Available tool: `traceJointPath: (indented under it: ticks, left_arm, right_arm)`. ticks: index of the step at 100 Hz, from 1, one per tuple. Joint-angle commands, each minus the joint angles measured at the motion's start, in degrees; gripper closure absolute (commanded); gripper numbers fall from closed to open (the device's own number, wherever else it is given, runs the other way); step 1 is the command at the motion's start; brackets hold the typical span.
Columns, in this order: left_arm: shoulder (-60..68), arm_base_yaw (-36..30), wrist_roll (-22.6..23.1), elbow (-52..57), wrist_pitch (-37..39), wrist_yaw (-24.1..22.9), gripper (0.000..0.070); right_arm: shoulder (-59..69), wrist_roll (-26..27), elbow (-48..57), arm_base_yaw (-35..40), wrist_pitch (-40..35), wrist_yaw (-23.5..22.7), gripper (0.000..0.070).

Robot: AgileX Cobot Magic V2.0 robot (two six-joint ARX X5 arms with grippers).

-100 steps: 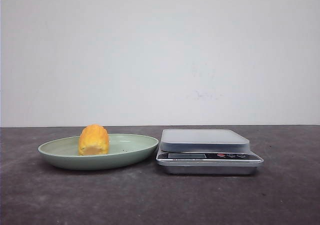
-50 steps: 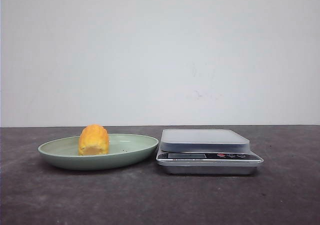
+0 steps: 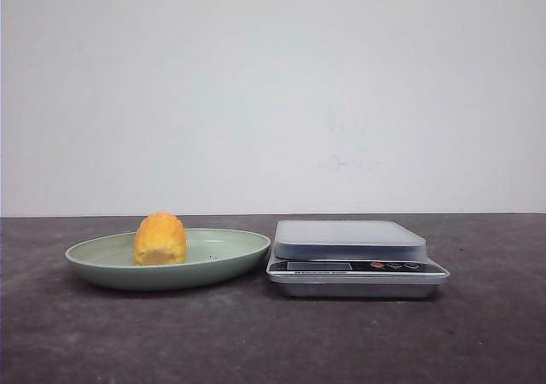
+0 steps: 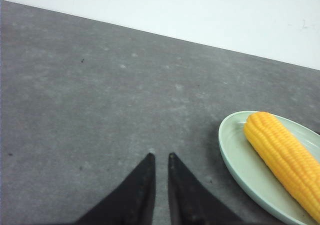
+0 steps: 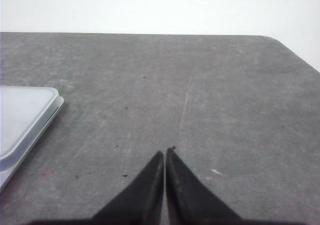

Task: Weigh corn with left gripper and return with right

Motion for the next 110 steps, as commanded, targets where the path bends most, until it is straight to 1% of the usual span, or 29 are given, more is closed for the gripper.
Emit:
traceJointPath:
  ticks: [1, 55, 69, 98, 105, 110]
  left_arm:
    - [-0.1, 0.0, 0.5, -1.0, -0.3, 0.1, 0.0700]
    - [-0.1, 0.0, 0.4, -1.0, -0.3, 0.1, 0.0700]
    - [-0.1, 0.0, 0.6, -1.0, -0.2, -0.5, 0.0700]
    - [-0.1, -0.1, -0.4, -1.0, -0.2, -0.3, 0.0700]
    - [-0.1, -0.1, -0.3, -1.0, -0.1, -0.6, 0.0700]
    - [-0.1, -0.1, -0.7, -1.0, 0.3, -0.7, 0.0700]
  right_arm:
    - [-0.1, -0.4, -0.2, -0.1, 0.7, 0.0, 0.0700]
    - [-0.1, -0.4, -0.2, 0.0, 0.7, 0.0, 0.0700]
    - [-0.1, -0.4, -0.2, 0.0, 0.8, 0.0, 0.0700]
    - [-0.1, 0.1, -0.2, 0.0, 0.5, -0.2, 0.0700]
    - [-0.1, 0.7, -0.2, 0.0, 0.6, -0.6, 0.0700]
    - [-0.1, 2.2, -0.2, 0.0, 0.6, -0.6, 0.0700]
